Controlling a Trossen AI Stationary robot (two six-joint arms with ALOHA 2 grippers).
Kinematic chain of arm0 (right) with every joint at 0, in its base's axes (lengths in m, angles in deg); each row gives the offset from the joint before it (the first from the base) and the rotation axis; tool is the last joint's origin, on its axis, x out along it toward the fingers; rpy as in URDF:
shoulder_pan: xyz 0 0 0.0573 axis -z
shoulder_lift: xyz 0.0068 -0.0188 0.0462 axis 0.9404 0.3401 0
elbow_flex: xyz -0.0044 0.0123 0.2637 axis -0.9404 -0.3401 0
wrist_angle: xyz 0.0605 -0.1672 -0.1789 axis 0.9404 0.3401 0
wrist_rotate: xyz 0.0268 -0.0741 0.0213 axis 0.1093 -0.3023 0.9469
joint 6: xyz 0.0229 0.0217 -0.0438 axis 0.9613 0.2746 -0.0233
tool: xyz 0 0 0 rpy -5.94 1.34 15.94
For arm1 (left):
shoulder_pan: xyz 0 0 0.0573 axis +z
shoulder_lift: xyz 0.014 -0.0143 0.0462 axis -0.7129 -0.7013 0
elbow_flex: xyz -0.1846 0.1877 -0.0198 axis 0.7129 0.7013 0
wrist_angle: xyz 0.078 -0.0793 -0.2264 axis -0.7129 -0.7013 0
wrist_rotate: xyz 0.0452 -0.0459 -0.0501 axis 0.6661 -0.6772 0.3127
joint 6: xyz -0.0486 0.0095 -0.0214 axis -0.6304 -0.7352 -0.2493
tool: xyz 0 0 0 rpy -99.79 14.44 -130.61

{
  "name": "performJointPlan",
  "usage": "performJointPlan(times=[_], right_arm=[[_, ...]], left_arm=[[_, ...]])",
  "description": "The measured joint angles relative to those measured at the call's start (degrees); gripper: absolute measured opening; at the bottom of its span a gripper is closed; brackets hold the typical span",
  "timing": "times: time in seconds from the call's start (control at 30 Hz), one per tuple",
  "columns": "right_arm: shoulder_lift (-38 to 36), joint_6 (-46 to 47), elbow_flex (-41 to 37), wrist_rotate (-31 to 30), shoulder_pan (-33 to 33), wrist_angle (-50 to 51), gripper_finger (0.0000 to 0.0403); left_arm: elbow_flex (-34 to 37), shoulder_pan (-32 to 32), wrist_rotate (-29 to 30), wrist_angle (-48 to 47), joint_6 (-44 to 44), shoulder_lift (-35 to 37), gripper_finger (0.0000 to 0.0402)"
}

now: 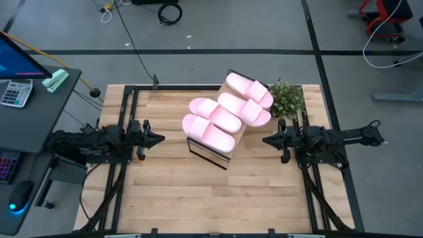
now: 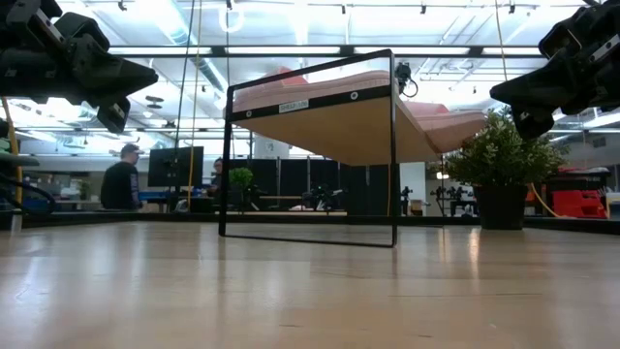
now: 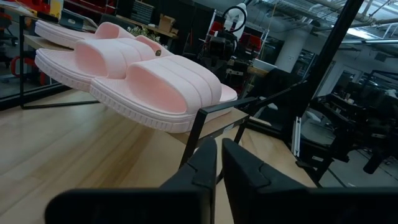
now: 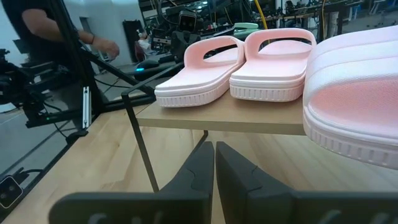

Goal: Pick and place slides into the shelf
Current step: Return to Home Position

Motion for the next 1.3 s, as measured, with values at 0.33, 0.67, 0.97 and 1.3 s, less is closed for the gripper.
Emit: performJointPlan(times=[0.33,0.67,0.97,1.3], right_arm=[[0.0,0.0,0.0,0.0,0.0,0.0,0.0022],[0.0,0.0,0.0,0.0,0.0,0.0,0.0022],[0.0,0.0,0.0,0.0,0.0,0.0,0.0022],[0.0,0.0,0.0,0.0,0.0,0.0,0.0022]], left_arm=[[0.0,0.0,0.0,0.0,0.0,0.0,0.0033],[0.0,0.0,0.0,0.0,0.0,0.0,0.0036],[0.0,0.0,0.0,0.0,0.0,0.0,0.0031],[0.0,0.0,0.0,0.0,0.0,0.0,0.0036]])
